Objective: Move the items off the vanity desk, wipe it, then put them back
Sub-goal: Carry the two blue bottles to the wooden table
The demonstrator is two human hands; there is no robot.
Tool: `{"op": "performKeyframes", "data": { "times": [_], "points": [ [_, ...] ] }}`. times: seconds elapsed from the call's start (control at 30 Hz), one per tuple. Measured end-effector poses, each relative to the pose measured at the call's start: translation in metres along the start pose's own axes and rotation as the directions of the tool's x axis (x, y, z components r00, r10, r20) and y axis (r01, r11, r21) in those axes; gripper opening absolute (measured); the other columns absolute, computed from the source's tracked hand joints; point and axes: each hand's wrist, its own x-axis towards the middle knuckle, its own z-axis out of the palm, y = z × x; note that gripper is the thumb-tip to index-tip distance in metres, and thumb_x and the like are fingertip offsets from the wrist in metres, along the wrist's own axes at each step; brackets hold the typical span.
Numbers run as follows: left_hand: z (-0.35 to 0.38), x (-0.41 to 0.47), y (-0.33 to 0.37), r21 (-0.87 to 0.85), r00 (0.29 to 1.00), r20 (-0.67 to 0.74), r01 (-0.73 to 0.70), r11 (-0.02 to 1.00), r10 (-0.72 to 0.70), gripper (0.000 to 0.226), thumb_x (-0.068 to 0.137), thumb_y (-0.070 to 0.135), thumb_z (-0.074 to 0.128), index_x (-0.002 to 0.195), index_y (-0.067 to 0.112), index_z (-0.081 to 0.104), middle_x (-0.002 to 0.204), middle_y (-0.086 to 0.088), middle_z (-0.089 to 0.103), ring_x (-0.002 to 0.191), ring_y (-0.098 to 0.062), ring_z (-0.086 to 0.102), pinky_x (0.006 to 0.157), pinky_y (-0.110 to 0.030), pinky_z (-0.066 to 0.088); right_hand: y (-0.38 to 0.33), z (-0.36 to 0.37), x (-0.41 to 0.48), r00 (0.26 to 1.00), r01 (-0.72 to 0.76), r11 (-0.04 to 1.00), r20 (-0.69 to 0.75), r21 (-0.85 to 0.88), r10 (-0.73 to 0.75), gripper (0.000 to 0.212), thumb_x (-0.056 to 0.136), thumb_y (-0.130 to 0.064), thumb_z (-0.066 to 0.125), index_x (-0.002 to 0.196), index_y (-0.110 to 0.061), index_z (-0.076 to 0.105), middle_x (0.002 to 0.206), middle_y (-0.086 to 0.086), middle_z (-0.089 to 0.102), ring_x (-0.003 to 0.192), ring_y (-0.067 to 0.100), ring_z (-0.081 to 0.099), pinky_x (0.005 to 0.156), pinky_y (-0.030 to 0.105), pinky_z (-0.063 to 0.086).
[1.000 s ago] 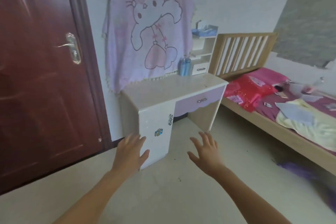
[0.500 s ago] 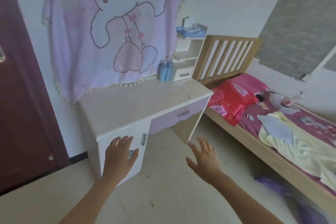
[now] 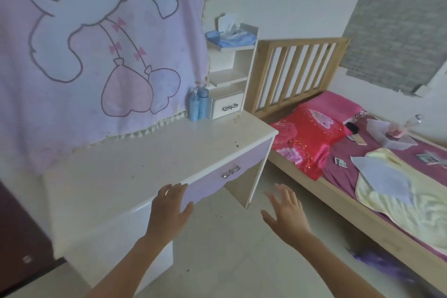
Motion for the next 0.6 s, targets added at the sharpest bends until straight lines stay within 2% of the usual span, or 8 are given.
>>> {"op": "performKeyframes", "data": {
  "times": [0.07, 0.2, 0.27, 0.37, 0.53, 0.6],
  "points": [
    [0.013, 0.035, 0.013, -0.007, 0.999, -0.012, 0.048, 0.999, -0.048, 0.051, 0.075, 0.040, 0.039, 0.106, 0.006, 0.063, 0.098, -0.009, 0.069, 0.092, -0.040, 0.061, 0.068, -0.046, 0.052, 0.024, 0.011, 0.033, 1.000, 0.010, 0.997, -0.029, 0.071, -0.008, 0.063, 0.051, -0.032, 0.087, 0.104, -0.019, 0.055, 0.101, 0.017, 0.063, 0.095, 0.036, 0.064, 0.064, 0.040, 0.055],
    [0.037, 0.096, 0.037, -0.012, 0.992, -0.040, 0.121, 0.993, -0.121, 0.050, 0.075, 0.039, 0.040, 0.106, 0.007, 0.062, 0.096, -0.007, 0.070, 0.091, -0.034, 0.062, 0.067, -0.043, 0.053, 0.064, 0.034, 0.099, 0.994, 0.096, 0.993, -0.066, 0.076, -0.091, 0.075, 0.046, -0.039, 0.087, 0.108, -0.023, 0.048, 0.097, 0.011, 0.065, 0.088, 0.029, 0.067, 0.064, 0.035, 0.056],
    [0.044, 0.120, 0.045, -0.039, 0.985, -0.059, 0.157, 0.987, -0.159, 0.054, 0.074, 0.041, 0.038, 0.110, 0.007, 0.062, 0.101, -0.008, 0.069, 0.100, -0.031, 0.057, 0.073, -0.044, 0.052, 0.075, 0.047, 0.136, 0.993, 0.103, 0.989, -0.068, 0.107, -0.096, 0.065, 0.053, -0.040, 0.081, 0.107, -0.021, 0.052, 0.099, 0.012, 0.066, 0.089, 0.030, 0.067, 0.064, 0.037, 0.057],
    [0.058, 0.142, 0.043, -0.101, 0.958, -0.083, 0.267, 0.958, -0.276, 0.070, 0.071, 0.049, 0.031, 0.118, 0.005, 0.059, 0.114, -0.009, 0.064, 0.113, -0.035, 0.050, 0.090, -0.044, 0.043, 0.077, 0.076, 0.178, 0.988, 0.148, 0.975, -0.068, 0.165, -0.139, 0.053, 0.058, -0.038, 0.068, 0.106, -0.018, 0.058, 0.101, 0.016, 0.065, 0.089, 0.034, 0.067, 0.065, 0.040, 0.056],
    [0.077, 0.178, 0.008, -0.116, 0.913, -0.121, 0.377, 0.919, -0.390, 0.075, 0.070, 0.052, 0.029, 0.120, 0.004, 0.057, 0.115, -0.013, 0.063, 0.113, -0.039, 0.049, 0.093, -0.044, 0.041, 0.061, 0.115, 0.238, 0.966, 0.258, 0.935, -0.069, 0.245, -0.248, 0.055, 0.061, -0.044, 0.066, 0.109, -0.025, 0.048, 0.101, 0.009, 0.066, 0.092, 0.026, 0.066, 0.060, 0.029, 0.055],
    [0.084, 0.201, -0.011, -0.120, 0.894, -0.140, 0.412, 0.903, -0.427, 0.075, 0.069, 0.052, 0.030, 0.120, 0.004, 0.057, 0.114, -0.014, 0.063, 0.111, -0.039, 0.049, 0.092, -0.045, 0.041, 0.055, 0.131, 0.265, 0.948, 0.318, 0.914, -0.083, 0.253, -0.307, 0.046, 0.069, -0.046, 0.051, 0.110, -0.024, 0.048, 0.102, 0.009, 0.066, 0.097, 0.026, 0.060, 0.060, 0.029, 0.055]
  ]
}}
